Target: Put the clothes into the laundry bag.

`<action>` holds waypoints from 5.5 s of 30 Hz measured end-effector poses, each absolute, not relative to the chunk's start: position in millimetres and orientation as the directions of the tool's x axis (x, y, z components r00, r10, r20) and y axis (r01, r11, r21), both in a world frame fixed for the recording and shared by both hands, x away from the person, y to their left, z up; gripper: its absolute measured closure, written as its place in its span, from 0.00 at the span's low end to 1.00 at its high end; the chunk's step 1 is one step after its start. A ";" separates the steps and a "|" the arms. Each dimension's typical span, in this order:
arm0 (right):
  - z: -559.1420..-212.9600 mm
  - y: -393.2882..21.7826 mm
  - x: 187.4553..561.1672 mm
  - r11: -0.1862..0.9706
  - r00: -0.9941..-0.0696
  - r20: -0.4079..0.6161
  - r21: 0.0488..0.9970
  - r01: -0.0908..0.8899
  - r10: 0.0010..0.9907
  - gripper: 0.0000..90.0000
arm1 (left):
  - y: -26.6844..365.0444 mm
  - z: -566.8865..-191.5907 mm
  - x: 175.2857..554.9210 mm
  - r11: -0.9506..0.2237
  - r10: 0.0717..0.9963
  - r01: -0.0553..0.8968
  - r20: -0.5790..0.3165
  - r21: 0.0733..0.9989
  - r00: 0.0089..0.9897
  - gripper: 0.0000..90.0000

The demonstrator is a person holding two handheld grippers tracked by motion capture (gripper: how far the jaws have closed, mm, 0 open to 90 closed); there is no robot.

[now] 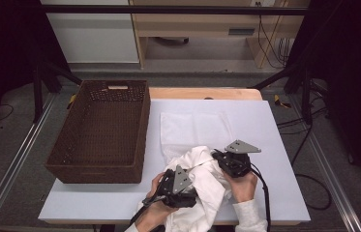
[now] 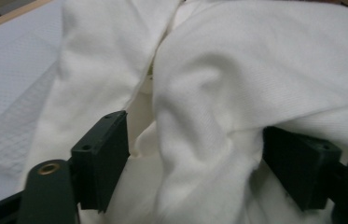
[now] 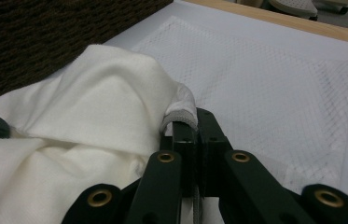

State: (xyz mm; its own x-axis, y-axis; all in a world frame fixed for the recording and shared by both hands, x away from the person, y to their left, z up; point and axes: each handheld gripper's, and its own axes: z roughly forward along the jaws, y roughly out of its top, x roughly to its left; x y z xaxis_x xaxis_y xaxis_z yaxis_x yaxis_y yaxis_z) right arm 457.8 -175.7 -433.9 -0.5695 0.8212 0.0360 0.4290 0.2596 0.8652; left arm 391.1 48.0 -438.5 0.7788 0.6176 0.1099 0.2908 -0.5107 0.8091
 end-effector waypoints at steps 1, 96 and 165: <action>-433.8 -175.7 457.8 0.259 -0.569 0.037 0.865 0.430 0.821 0.98 | 50.3 -432.7 389.5 -0.511 0.624 0.304 0.104 0.804 0.774 0.21; -423.3 -176.6 440.3 0.226 -0.630 0.046 0.911 0.345 0.775 0.99 | 45.4 -430.5 434.0 -0.487 0.622 0.372 0.015 0.790 0.783 0.31; -435.5 -170.7 440.7 0.236 -0.648 0.051 0.907 0.349 0.760 0.99 | 45.4 -446.2 425.9 -0.379 0.531 0.383 -0.140 0.842 0.836 0.90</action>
